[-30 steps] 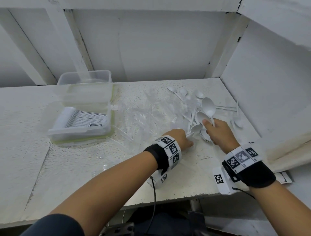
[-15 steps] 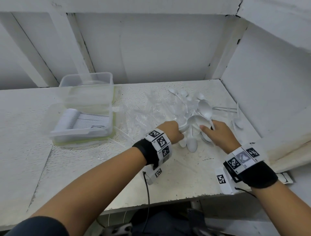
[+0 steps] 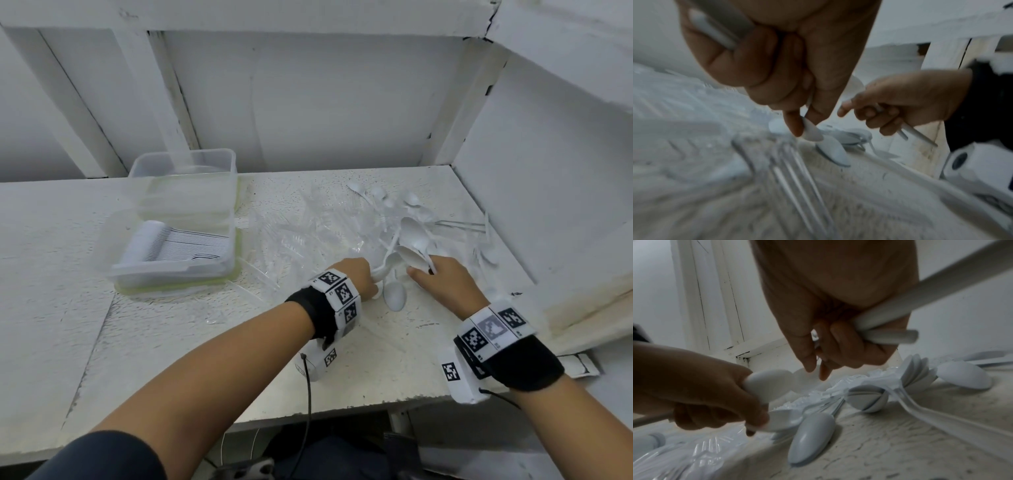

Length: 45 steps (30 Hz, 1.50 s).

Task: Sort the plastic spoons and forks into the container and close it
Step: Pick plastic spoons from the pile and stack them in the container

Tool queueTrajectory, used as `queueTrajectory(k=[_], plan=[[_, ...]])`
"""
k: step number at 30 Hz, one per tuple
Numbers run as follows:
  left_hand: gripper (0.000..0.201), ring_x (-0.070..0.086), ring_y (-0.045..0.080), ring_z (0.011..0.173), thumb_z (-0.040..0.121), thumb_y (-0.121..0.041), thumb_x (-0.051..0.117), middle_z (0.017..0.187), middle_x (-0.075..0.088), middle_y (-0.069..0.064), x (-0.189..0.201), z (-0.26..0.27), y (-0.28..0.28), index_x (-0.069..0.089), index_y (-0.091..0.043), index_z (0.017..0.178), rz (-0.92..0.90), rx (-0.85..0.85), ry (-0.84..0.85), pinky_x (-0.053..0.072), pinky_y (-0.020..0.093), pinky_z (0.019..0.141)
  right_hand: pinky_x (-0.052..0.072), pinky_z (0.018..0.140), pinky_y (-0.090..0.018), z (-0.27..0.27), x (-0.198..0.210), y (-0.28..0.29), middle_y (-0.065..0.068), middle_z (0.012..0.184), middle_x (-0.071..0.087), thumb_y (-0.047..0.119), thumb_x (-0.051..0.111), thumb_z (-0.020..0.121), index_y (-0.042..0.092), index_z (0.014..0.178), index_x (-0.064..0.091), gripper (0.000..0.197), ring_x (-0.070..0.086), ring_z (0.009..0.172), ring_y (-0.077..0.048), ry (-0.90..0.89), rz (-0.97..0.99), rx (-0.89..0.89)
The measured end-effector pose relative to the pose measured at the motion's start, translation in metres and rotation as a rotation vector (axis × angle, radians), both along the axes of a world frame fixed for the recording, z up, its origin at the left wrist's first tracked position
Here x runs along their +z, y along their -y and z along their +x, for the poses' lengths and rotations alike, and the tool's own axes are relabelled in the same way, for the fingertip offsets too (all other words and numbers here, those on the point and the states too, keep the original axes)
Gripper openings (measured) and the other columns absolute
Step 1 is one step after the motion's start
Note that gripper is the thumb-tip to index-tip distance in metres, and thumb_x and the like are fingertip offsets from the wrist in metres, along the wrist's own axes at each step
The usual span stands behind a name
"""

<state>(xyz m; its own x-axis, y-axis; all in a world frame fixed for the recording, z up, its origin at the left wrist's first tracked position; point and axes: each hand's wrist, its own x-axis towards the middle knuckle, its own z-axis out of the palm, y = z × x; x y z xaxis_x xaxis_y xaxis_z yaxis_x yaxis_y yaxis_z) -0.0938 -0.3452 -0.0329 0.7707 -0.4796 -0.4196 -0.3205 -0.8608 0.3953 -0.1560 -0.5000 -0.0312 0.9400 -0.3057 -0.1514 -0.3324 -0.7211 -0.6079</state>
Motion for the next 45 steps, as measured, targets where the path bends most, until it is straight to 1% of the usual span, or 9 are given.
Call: queueTrajectory(k=[5,8,14,20,26,34,39,42,45], plan=[[0.026,0.043,0.009,0.053,0.091,-0.028,0.049,0.063,0.047,-0.003,0.029,0.012,-0.024,0.045,-0.015,0.069,-0.09,0.064,0.072,0.033,0.019,0.048,0.027,0.05,-0.022,-0.005,-0.002,-0.002,0.001,0.059,0.042,0.028,0.061,0.088,0.008,0.074,0.051,0.026,0.039,0.053,-0.013,-0.019,0.1,0.022],[0.028,0.043,0.008,0.054,0.092,-0.032,0.047,0.064,0.048,-0.005,0.047,0.018,-0.05,0.046,-0.018,0.069,-0.104,0.068,0.153,0.031,0.019,0.049,0.033,0.049,-0.022,-0.009,-0.003,-0.006,0.0,0.072,0.053,0.028,0.063,0.086,0.011,0.093,0.059,0.018,0.052,0.063,-0.014,-0.087,0.028,0.093],[0.018,0.049,0.015,0.062,0.09,-0.026,0.049,0.07,0.056,0.0,0.069,0.024,-0.11,0.056,-0.011,0.081,-0.159,0.197,0.289,0.033,0.023,0.051,0.045,0.076,-0.029,-0.009,-0.004,-0.026,-0.001,0.103,0.06,0.038,0.058,0.087,0.026,0.127,0.049,0.042,0.058,0.092,-0.018,-0.245,-0.331,0.316],[0.018,0.057,0.017,0.07,0.084,-0.019,0.052,0.076,0.069,-0.001,0.06,0.025,-0.142,0.065,-0.006,0.084,-0.328,0.374,0.287,0.04,0.024,0.06,0.04,0.091,-0.037,-0.006,-0.013,-0.039,-0.009,0.121,0.049,0.041,0.05,0.091,0.03,0.132,0.042,0.044,0.055,0.109,-0.026,-0.306,-0.522,0.303],[0.021,0.052,0.009,0.061,0.088,-0.02,0.051,0.075,0.07,-0.002,0.051,0.016,-0.155,0.064,-0.004,0.091,-0.375,0.423,0.258,0.039,0.024,0.056,0.048,0.078,-0.032,-0.009,-0.001,-0.04,-0.008,0.111,0.062,0.026,0.045,0.09,0.024,0.137,0.042,0.047,0.06,0.097,-0.026,-0.214,-0.464,0.328],[0.019,0.052,0.012,0.064,0.089,-0.018,0.051,0.073,0.067,-0.004,0.049,0.009,-0.163,0.061,-0.005,0.097,-0.402,0.466,0.25,0.037,0.024,0.055,0.037,0.061,-0.031,-0.01,0.041,-0.048,-0.005,0.08,0.057,0.027,0.045,0.093,0.014,0.113,0.056,0.027,0.049,0.071,-0.023,0.117,-0.394,0.129],[0.004,0.061,0.015,0.076,0.087,-0.015,0.055,0.071,0.066,-0.003,0.05,0.007,-0.169,0.055,-0.011,0.087,-0.48,0.478,0.276,0.04,0.025,0.062,0.034,0.06,-0.029,-0.004,0.079,-0.053,-0.01,0.079,0.059,0.011,0.049,0.092,0.006,0.113,0.053,0.022,0.054,0.073,-0.029,0.27,-0.356,0.202],[0.01,0.061,0.011,0.073,0.087,-0.016,0.056,0.07,0.064,-0.006,0.053,0.006,-0.173,0.051,-0.02,0.079,-0.528,0.473,0.299,0.037,0.022,0.057,0.029,0.048,-0.027,-0.002,0.1,-0.064,0.002,0.065,0.046,0.013,0.05,0.092,0.01,0.1,0.045,0.01,0.044,0.057,-0.019,0.333,-0.286,0.255],[0.007,0.054,0.001,0.069,0.087,-0.018,0.058,0.07,0.061,-0.011,0.057,0.006,-0.175,0.052,-0.018,0.09,-0.543,0.445,0.316,0.036,0.02,0.057,0.036,0.055,-0.016,0.001,0.117,-0.08,0.002,0.072,0.055,0.019,0.054,0.092,0.02,0.086,0.048,0.008,0.052,0.066,-0.018,0.342,-0.145,0.341]])
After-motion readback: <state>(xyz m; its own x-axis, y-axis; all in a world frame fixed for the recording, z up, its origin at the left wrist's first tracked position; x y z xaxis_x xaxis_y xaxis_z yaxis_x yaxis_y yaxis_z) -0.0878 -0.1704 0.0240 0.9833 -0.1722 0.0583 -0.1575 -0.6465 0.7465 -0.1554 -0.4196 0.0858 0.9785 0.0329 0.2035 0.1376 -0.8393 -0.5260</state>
